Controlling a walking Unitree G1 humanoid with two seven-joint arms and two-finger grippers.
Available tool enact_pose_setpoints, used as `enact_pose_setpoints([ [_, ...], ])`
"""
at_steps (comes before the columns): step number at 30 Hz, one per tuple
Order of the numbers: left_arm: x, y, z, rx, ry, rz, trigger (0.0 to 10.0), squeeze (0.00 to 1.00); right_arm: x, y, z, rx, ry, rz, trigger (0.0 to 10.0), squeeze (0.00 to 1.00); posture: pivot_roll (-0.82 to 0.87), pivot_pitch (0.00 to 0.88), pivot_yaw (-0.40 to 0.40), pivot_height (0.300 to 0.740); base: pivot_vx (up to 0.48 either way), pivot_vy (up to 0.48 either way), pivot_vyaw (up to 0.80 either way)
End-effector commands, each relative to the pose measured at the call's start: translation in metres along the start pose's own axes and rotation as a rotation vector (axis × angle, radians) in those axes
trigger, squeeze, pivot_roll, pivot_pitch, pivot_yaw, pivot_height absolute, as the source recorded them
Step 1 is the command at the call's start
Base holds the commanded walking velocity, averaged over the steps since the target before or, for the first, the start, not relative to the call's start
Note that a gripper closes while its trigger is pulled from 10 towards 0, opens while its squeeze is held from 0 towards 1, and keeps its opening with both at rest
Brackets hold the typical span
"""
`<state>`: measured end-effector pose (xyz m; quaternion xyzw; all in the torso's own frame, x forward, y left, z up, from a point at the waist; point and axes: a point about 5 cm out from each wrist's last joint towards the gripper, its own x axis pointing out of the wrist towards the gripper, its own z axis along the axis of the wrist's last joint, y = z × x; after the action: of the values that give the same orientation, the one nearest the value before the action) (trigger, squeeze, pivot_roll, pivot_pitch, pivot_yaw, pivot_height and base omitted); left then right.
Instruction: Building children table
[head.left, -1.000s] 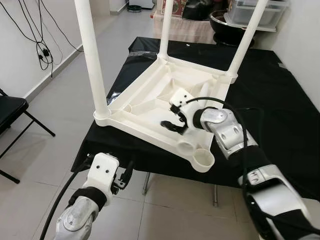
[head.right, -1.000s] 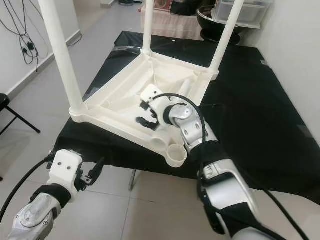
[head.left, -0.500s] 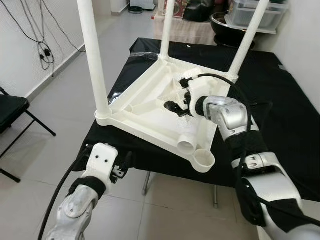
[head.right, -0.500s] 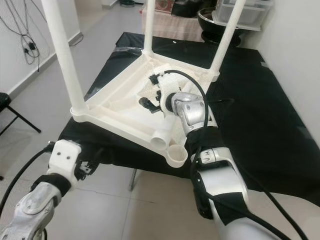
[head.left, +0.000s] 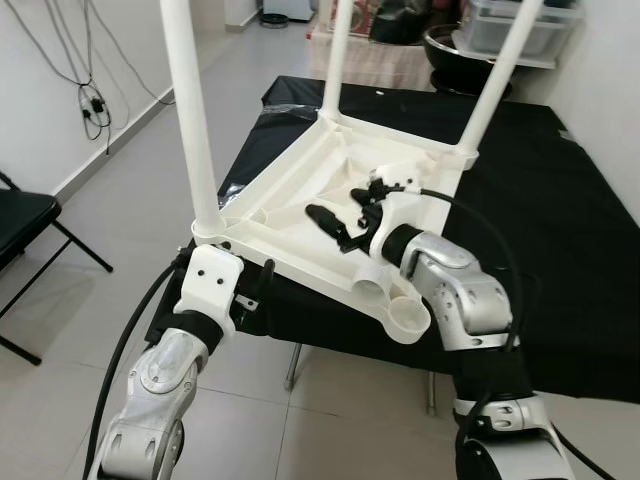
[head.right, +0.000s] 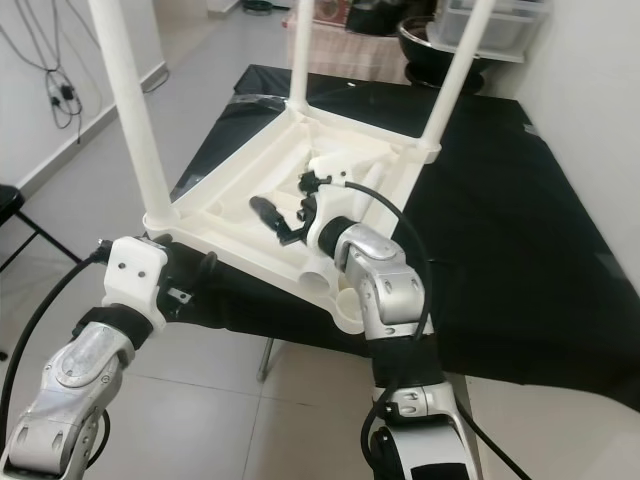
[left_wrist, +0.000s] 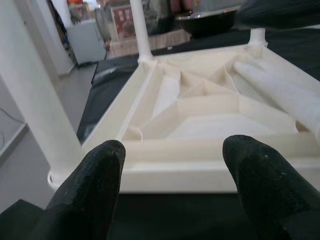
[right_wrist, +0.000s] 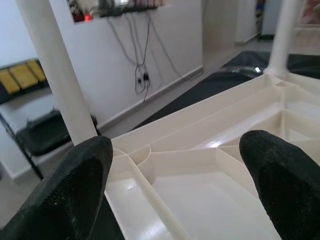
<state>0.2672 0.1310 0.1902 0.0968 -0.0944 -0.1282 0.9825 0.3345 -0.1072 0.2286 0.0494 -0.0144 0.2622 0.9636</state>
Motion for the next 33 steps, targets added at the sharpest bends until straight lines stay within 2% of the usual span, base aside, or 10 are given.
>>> enact_pose_setpoints([
  [1, 0.009, -0.006, 0.002, 0.003, -0.009, -0.037, 10.0, 0.0, -0.012, -0.003, -0.013, 0.044, 0.018, -0.049, 10.0, 0.0, -0.07, 0.03, -0.044, 0.74, 0.0, 0.48, 0.0],
  [6, 0.014, -0.008, 0.003, 0.015, -0.018, -0.051, 10.0, 0.0, -0.013, -0.004, -0.015, 0.016, 0.019, -0.07, 10.0, 0.0, -0.08, 0.016, -0.036, 0.74, 0.0, 0.48, 0.0],
  [11, 0.017, -0.006, 0.002, 0.019, -0.03, -0.046, 10.0, 0.0, -0.013, -0.002, -0.015, 0.006, 0.024, -0.082, 10.0, 0.0, -0.06, 0.0, -0.032, 0.74, 0.0, 0.0, -0.8],
  [20, -0.001, 0.003, -0.026, 0.032, 0.073, -0.01, 10.0, 0.0, -0.011, 0.002, -0.016, -0.009, 0.036, -0.097, 10.0, 0.0, -0.05, 0.0, -0.035, 0.74, 0.0, 0.0, -0.71],
  [26, -0.009, 0.004, -0.037, 0.018, 0.117, -0.002, 10.0, 0.0, -0.012, 0.002, -0.017, -0.014, 0.038, -0.101, 10.0, 0.0, -0.05, 0.0, -0.035, 0.74, 0.0, 0.0, 0.0],
  [33, -0.015, 0.002, -0.04, -0.018, 0.124, 0.006, 10.0, 0.0, -0.011, 0.007, -0.014, -0.038, 0.034, -0.063, 10.0, 0.0, -0.05, 0.0, -0.036, 0.74, 0.31, 0.0, -0.56],
])
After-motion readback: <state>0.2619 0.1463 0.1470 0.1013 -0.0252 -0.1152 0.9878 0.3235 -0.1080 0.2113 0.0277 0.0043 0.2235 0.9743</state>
